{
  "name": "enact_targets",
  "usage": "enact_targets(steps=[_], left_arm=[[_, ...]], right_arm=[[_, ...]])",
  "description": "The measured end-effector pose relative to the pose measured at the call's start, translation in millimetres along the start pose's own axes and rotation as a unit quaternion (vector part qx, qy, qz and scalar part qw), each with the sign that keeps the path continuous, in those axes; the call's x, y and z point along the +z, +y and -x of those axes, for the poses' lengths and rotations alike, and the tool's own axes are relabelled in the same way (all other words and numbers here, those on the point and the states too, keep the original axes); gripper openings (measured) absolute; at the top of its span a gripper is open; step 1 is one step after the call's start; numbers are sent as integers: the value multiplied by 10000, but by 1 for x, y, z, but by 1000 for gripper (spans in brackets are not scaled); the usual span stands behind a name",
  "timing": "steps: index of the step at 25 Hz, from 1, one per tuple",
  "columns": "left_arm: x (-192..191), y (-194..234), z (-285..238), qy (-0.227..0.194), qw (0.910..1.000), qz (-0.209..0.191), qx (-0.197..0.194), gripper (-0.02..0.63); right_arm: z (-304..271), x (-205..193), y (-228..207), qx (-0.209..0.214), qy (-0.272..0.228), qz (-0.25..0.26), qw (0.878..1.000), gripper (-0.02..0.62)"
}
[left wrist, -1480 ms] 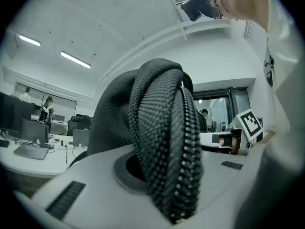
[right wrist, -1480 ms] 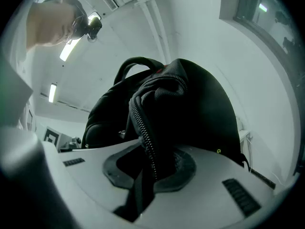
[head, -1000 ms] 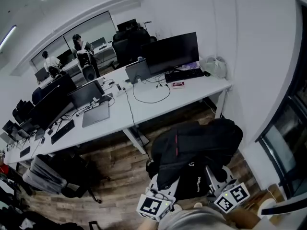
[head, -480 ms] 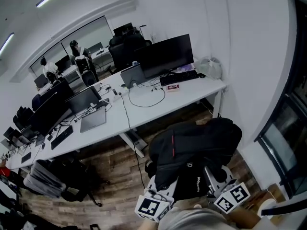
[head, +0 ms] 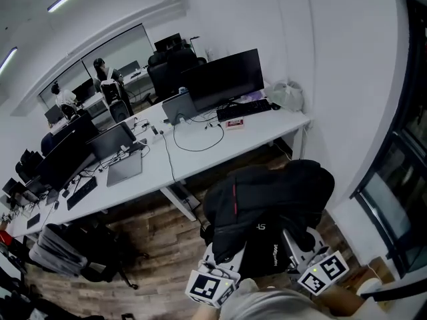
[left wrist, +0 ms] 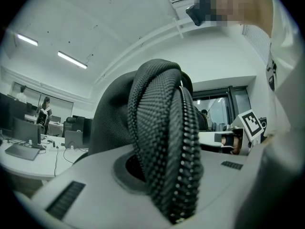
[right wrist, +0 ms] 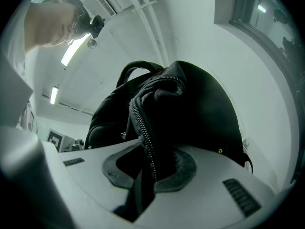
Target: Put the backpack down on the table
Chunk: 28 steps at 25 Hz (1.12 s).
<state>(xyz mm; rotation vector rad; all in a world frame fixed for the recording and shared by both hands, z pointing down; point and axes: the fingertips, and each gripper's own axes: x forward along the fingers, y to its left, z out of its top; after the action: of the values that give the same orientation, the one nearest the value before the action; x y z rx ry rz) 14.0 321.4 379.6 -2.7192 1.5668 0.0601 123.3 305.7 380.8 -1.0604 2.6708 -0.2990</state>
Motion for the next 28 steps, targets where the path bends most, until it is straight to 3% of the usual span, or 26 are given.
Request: enact_targets(steps=[11,28], left_arm=[[-3,38,-37,-11,9996,-27,-286,41],[-3,168,-101,-191,9956,189,-893,41]], right_arm=[[-40,-3,-23,-276,-46,15,9996,60],[-175,-13,-48,-914,-208,217,9954,58]])
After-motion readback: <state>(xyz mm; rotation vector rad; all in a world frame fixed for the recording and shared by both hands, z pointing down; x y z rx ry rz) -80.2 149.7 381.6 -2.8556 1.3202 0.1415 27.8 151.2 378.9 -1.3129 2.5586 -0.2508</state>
